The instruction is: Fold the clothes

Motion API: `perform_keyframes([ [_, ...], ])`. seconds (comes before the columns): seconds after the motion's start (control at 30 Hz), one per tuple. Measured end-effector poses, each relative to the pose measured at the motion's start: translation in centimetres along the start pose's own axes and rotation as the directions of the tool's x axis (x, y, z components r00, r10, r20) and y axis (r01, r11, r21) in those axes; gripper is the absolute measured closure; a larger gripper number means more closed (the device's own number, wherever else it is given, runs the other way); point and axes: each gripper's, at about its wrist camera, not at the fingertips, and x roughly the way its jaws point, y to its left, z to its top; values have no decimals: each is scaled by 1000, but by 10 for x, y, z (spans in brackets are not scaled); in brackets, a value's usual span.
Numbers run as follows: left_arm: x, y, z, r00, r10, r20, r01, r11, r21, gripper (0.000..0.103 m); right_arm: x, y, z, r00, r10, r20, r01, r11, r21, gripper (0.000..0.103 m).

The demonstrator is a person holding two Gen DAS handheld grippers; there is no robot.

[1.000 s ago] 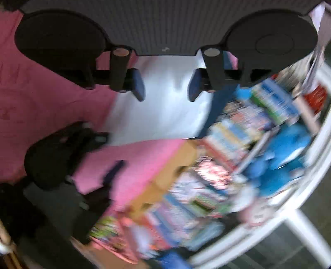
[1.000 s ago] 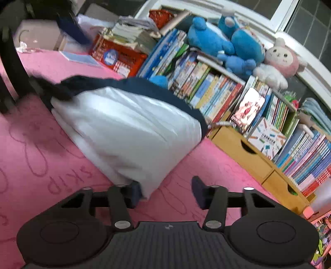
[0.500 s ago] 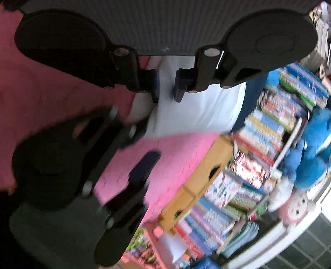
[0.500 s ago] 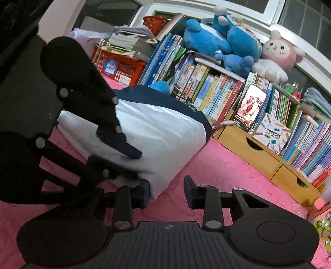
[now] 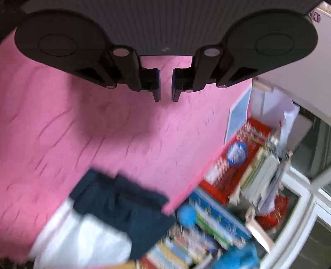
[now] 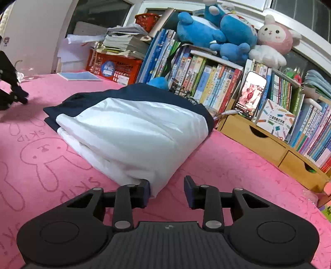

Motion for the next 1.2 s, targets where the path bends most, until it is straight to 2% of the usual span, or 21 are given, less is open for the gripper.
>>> perform_keyframes([
  [0.03,-10,-5,8,999,1,44,-1,1000,7,90,1,0,1,1000,10,-7,-10,1000,11,82],
  [0.1,-32,-25,31,986,-29,166,19,998,61,87,1,1,2,1000,23,-18,-23,999,37,84],
  [0.13,-43,-36,43,973,-46,225,26,996,89,83,1,1,2,1000,21,-19,-20,999,43,84],
  [0.2,-53,-64,62,936,-97,340,39,984,172,79,1,0,2,1000,25,-17,-24,998,62,84],
  [0.33,-51,-111,105,878,-191,438,68,957,281,77,-2,-13,0,996,83,-18,-79,984,160,84],
  [0.4,-40,-124,118,872,-187,452,57,957,285,77,-2,-22,-2,993,115,-17,-109,970,215,84],
  [0.5,-23,-138,139,882,-198,428,81,958,276,77,-1,-34,-6,987,160,-10,-150,944,294,84],
  [0.67,-10,-153,142,888,-150,436,22,959,284,76,2,-41,-10,983,186,9,-177,920,349,84],
  [0.83,-8,-154,146,887,-126,444,25,974,227,70,3,-45,-13,977,213,18,-204,903,379,84],
  [0.93,-7,-161,143,880,-129,456,15,969,245,70,8,-48,-15,964,266,7,-245,877,413,84],
  [1.0,-4,-167,141,880,-169,444,41,958,283,70,6,-56,-19,954,300,8,-271,852,447,83],
  [1.03,-3,-168,139,880,-192,434,62,953,295,75,5,-60,-21,949,316,9,-284,839,465,83],
  [1.07,-2,-166,139,878,-204,433,79,954,288,76,3,-65,-24,943,333,11,-297,824,482,81],
  [1.13,0,-161,138,872,-227,433,112,955,275,76,0,-74,-28,931,365,16,-320,794,516,68],
  [1.2,1,-160,133,859,-233,455,127,959,251,76,-3,-82,-33,917,397,22,-343,762,549,60],
])
